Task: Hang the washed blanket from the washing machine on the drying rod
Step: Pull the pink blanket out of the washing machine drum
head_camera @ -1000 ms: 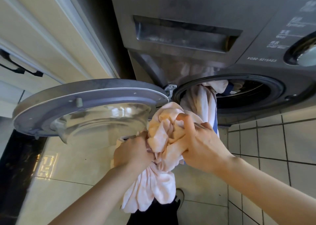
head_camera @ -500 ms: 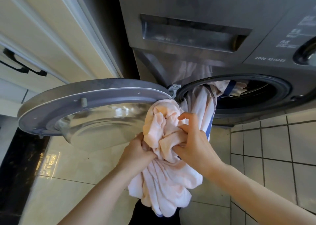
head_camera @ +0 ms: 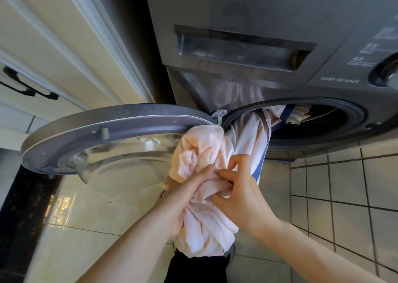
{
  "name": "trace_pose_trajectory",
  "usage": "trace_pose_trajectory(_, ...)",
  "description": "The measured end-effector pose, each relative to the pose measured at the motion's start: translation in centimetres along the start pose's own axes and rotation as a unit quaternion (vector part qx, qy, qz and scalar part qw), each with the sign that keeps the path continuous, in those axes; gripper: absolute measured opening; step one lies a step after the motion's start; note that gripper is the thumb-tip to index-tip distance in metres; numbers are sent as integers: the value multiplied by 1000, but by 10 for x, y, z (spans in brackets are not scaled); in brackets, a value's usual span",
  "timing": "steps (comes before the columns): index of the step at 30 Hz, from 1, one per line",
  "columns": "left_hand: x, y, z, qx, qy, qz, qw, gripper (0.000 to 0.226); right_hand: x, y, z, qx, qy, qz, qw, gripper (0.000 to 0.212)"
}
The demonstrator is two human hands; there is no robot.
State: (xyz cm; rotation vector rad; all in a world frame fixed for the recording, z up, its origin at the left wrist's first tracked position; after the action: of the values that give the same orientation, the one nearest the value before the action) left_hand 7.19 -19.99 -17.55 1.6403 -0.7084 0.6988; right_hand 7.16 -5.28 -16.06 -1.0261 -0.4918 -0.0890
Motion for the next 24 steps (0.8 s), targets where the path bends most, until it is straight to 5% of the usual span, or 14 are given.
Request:
trace_pose_trajectory(6, -11, -17, 1, -36, 148, 20, 988, 74, 9, 5, -11, -1, -13, 0, 1000, 51)
trace_pose_trajectory(8, -6, -14, -2, -52, 181, 0, 982, 55, 11, 9, -12, 7, -35, -3, 999, 54)
trace_pose_trajectory(12, 2, -9, -4, -82, 210, -38, 973, 18, 8, 14, -6, 47, -108, 17, 993, 49)
trace_pose_trajectory(19, 16, -8, 1, -100, 221, -80, 967, 6, -7, 19, 21, 210, -103, 72, 970, 66)
trace_pose_trajectory(24, 22, 3, 8, -126, 206, -88, 966, 7, -54, 35, 42, 468, -124, 119, 867, 88)
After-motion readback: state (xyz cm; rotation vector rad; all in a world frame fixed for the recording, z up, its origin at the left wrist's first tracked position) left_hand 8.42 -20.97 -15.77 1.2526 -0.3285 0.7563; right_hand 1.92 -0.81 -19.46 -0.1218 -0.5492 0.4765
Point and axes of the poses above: each hand's wrist, its own x-axis away from the middle knuckle, its own z-axis out of the back of the hand, y = z × x, the point moved 1 cm from there along -x, towards the middle knuckle, and after that the axes turned 13 degrees about -z, right-handed, at the moved point
